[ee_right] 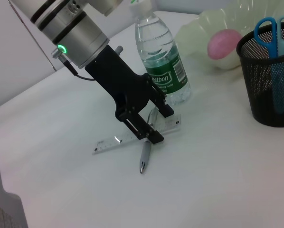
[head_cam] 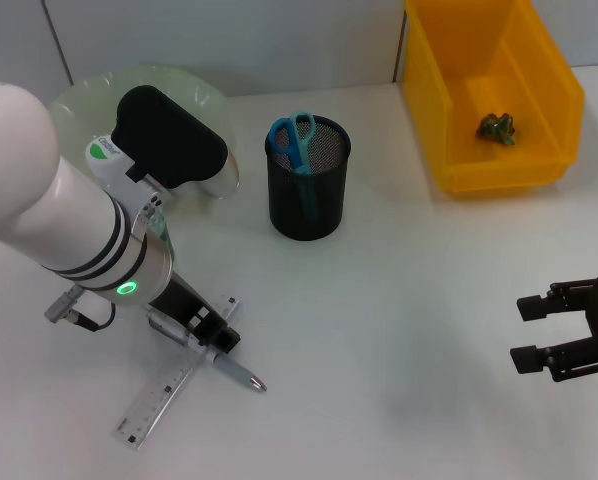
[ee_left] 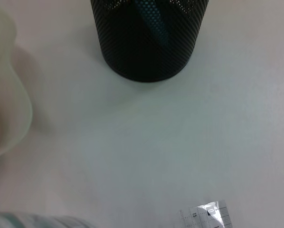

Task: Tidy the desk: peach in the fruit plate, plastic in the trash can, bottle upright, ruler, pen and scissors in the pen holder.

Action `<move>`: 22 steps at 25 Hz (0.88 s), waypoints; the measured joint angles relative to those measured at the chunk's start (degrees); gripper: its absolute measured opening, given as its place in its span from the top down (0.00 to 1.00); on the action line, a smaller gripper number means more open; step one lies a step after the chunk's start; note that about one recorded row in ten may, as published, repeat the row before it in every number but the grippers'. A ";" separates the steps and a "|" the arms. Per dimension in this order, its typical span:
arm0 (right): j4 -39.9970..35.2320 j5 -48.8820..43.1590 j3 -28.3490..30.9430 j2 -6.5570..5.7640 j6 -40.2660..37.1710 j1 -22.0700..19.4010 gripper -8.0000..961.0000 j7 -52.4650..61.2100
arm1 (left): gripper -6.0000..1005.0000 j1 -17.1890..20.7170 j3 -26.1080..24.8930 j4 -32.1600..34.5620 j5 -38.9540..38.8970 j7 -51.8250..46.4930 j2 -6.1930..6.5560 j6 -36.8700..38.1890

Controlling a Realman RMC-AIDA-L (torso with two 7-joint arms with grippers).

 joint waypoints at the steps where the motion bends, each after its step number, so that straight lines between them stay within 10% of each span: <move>1: 0.00 0.00 0.00 0.01 0.00 0.00 0.16 0.01 | 0.27 0.00 0.07 -0.06 0.07 0.04 0.00 0.00; 22: 0.10 0.00 0.27 0.10 -0.83 0.01 0.16 0.05 | 0.55 -0.09 1.40 -0.09 0.20 0.00 0.00 0.01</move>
